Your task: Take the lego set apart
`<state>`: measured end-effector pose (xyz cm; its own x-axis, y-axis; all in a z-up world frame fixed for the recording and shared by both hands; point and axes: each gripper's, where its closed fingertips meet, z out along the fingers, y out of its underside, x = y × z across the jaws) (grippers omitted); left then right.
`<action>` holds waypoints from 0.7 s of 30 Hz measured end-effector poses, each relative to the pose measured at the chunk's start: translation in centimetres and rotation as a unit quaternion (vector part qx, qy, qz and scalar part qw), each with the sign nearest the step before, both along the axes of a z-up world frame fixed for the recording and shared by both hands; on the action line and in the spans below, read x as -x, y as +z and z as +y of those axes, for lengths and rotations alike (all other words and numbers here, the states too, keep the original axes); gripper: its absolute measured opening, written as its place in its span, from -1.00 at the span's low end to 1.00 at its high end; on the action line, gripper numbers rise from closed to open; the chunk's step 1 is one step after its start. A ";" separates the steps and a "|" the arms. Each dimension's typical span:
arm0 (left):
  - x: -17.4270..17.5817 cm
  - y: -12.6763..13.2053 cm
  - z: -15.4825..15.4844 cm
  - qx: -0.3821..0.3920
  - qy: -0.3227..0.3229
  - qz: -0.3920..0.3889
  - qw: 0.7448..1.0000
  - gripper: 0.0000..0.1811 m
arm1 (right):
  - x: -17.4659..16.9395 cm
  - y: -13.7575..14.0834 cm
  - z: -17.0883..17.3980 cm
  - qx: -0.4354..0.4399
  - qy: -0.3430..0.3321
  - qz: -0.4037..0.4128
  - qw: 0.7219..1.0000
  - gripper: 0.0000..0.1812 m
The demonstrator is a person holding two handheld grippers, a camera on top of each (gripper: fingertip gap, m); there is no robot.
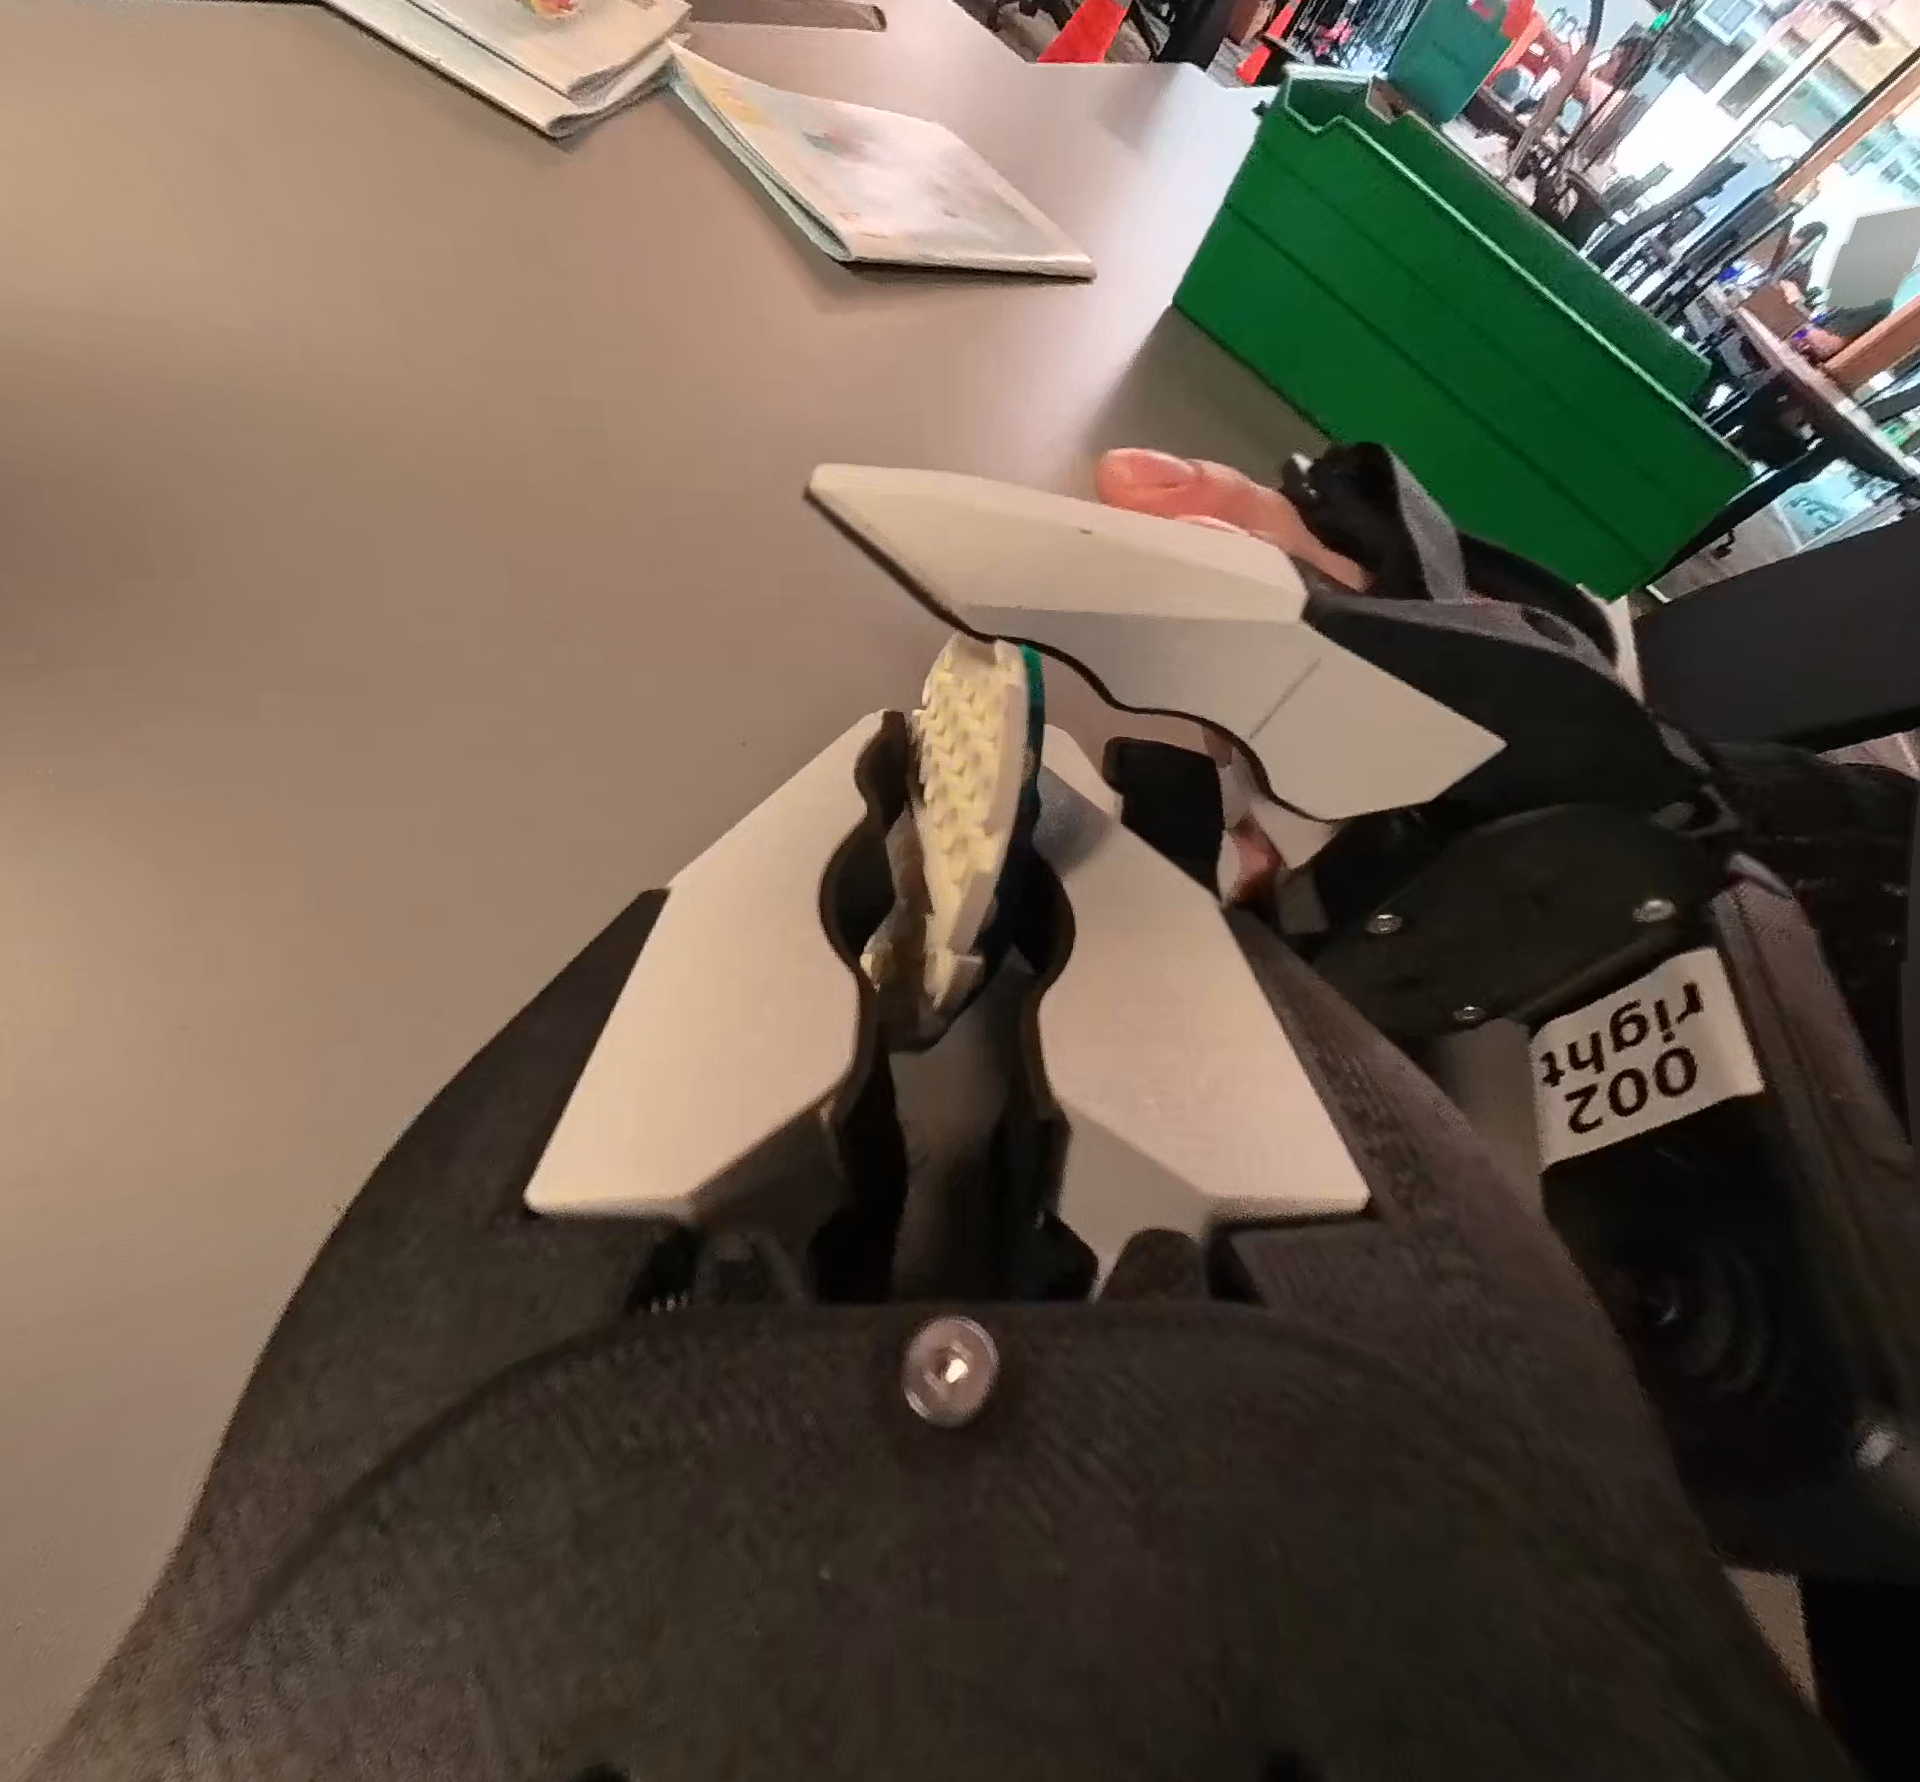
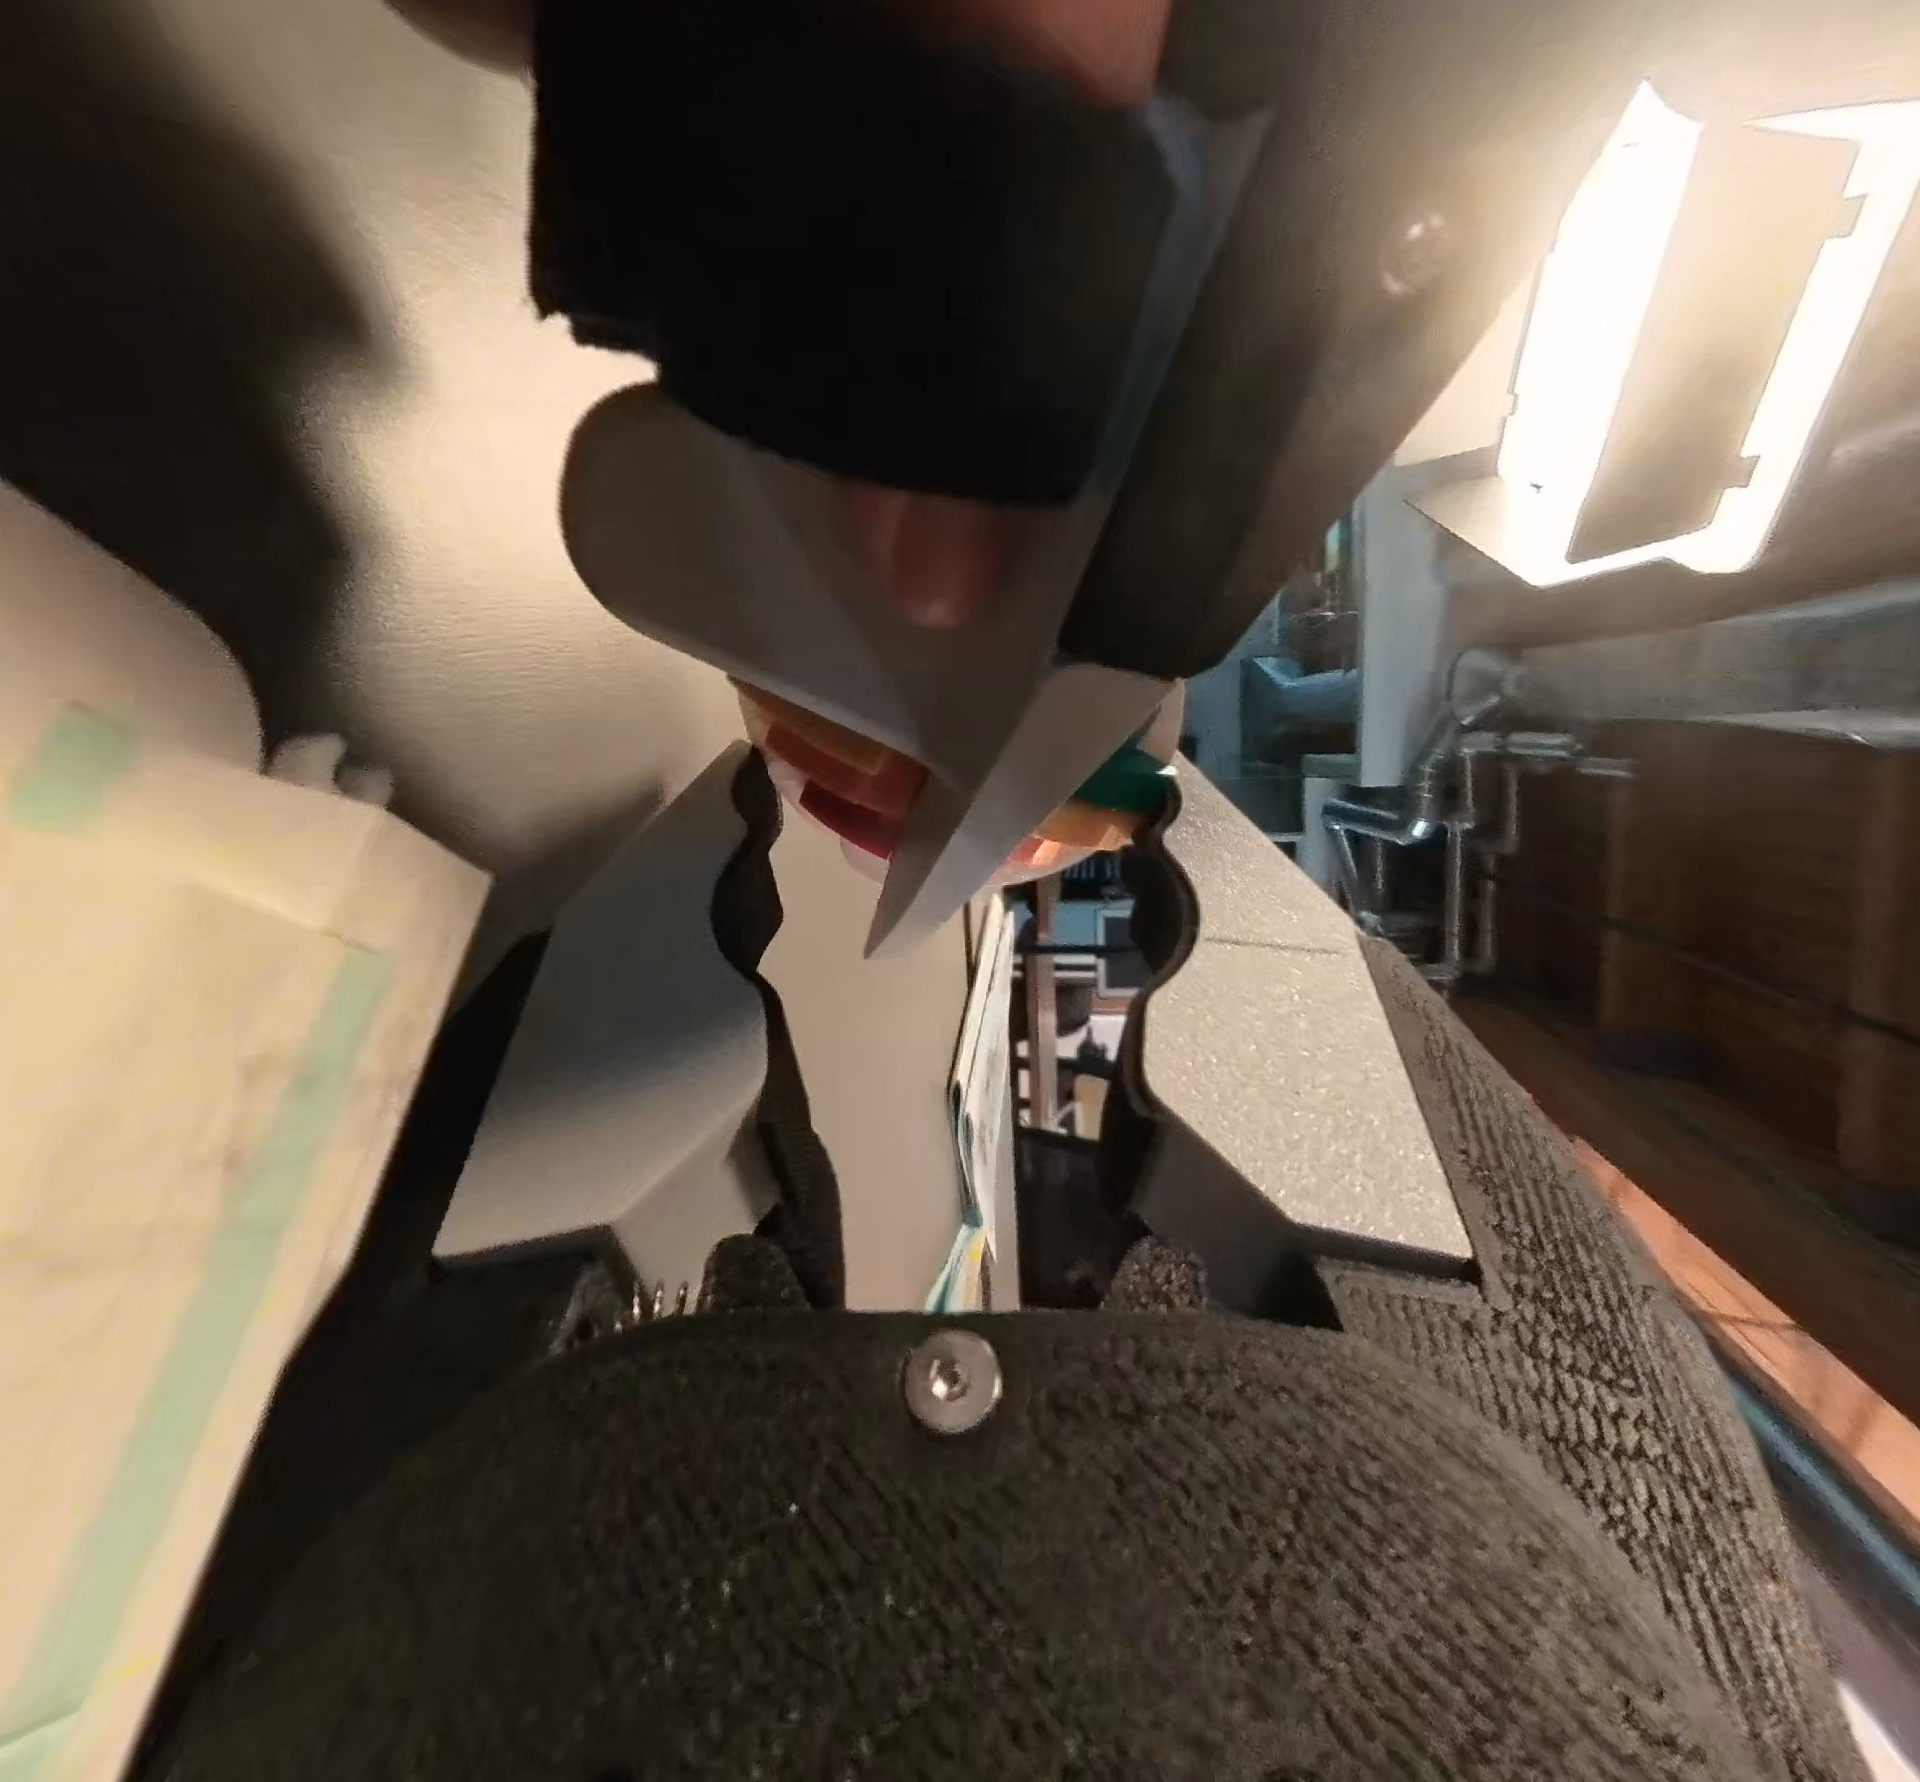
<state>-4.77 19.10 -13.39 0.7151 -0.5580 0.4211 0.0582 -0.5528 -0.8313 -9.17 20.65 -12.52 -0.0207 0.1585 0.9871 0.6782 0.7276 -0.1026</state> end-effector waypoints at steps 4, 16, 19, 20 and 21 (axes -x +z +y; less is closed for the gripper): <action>-0.1 -0.1 0.0 0.007 -0.005 -0.006 1.000 -0.81 | -0.1 0.1 0.1 -0.021 -0.003 0.000 1.000 -0.27; 0.1 0.8 0.0 0.077 -0.008 -0.165 0.983 -0.89 | -0.8 0.1 1.1 -0.040 0.003 0.004 0.999 -0.74; 0.3 1.2 0.4 0.043 0.005 -0.147 0.988 -0.88 | -1.1 -0.4 1.0 0.047 0.010 0.016 0.999 -0.39; 0.5 1.8 0.4 0.023 0.004 -0.160 0.987 -0.88 | -1.2 -0.3 0.8 0.067 0.018 0.018 0.997 -0.29; 0.6 2.5 0.3 0.009 0.000 -0.179 0.984 -0.88 | -1.3 -0.5 0.3 0.091 0.036 0.018 0.995 -0.17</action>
